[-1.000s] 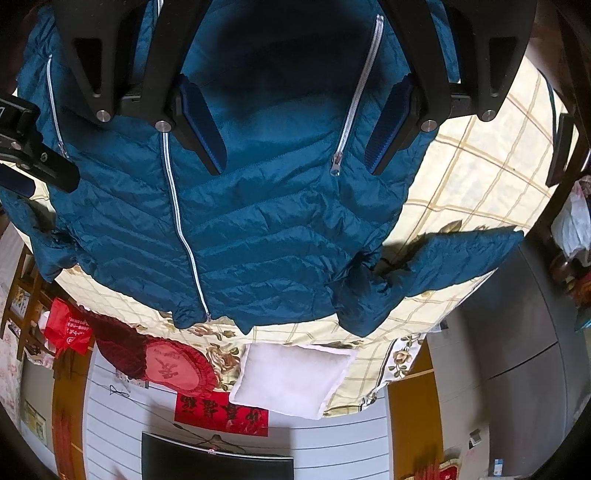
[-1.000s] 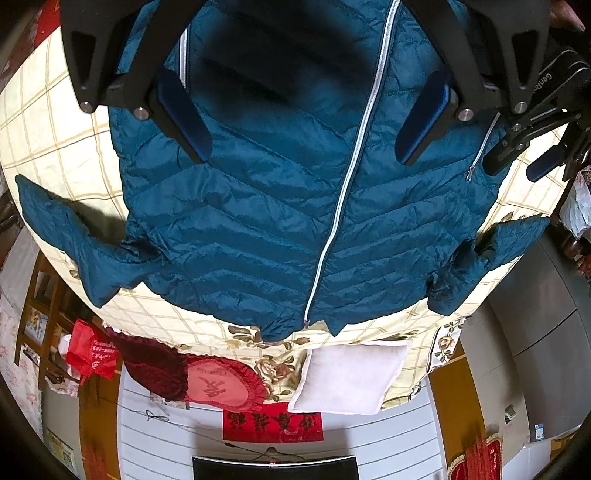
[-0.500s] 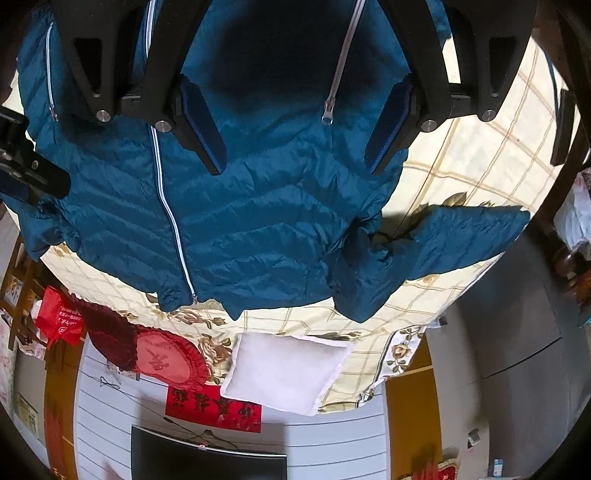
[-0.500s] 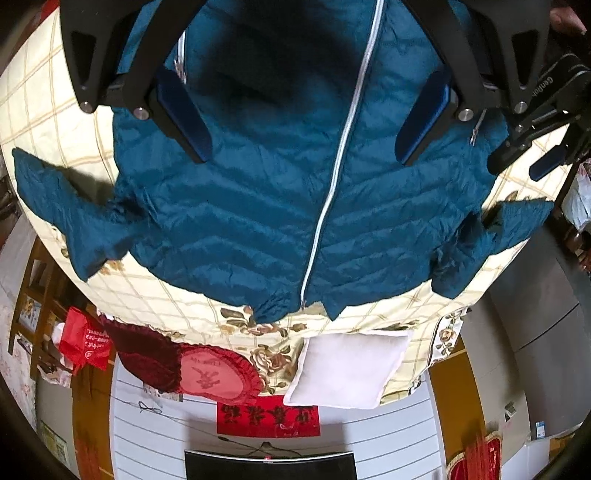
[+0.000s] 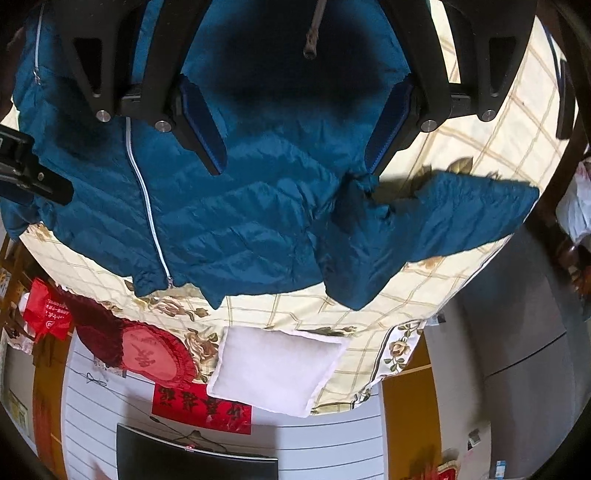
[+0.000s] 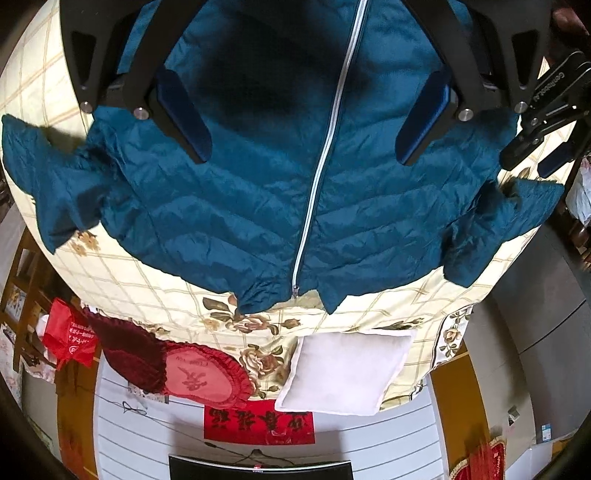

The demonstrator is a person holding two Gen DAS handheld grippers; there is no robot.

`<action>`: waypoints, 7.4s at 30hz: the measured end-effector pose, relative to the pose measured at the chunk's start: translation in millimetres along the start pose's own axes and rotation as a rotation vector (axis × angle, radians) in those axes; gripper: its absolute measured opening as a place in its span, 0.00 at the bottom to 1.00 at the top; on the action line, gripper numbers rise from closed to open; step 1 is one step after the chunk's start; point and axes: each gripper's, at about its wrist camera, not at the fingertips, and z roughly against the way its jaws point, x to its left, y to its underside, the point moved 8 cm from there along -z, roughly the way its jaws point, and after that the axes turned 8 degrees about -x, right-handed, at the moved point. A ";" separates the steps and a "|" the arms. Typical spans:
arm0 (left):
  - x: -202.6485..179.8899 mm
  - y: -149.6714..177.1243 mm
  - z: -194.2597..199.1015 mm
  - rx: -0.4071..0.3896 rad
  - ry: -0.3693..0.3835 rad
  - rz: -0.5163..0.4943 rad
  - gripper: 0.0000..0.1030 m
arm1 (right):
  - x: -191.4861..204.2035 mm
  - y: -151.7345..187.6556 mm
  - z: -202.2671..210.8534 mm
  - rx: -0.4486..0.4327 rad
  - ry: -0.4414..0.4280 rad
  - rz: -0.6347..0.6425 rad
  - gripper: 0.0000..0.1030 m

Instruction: Fold large clothes

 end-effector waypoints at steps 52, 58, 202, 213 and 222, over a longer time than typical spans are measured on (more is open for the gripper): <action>128.4 -49.4 -61.3 -0.072 -0.064 0.178 0.53 | 3.9 -22.6 -132.4 0.010 0.040 -0.004 0.98; 238.1 -25.8 -69.2 -0.044 -0.174 0.453 0.53 | 2.6 -18.4 -131.9 0.022 0.035 0.000 0.98; 45.8 50.1 -73.8 0.118 0.070 0.210 0.29 | -34.1 30.9 -70.5 0.024 -0.088 -0.126 0.22; 57.1 43.7 -91.1 0.129 0.075 0.265 0.29 | -110.4 -32.8 -21.7 -0.140 0.049 -0.116 0.18; 56.0 47.1 -96.8 0.127 0.075 0.248 0.29 | -167.3 -24.2 -83.7 -0.033 0.219 -0.083 0.13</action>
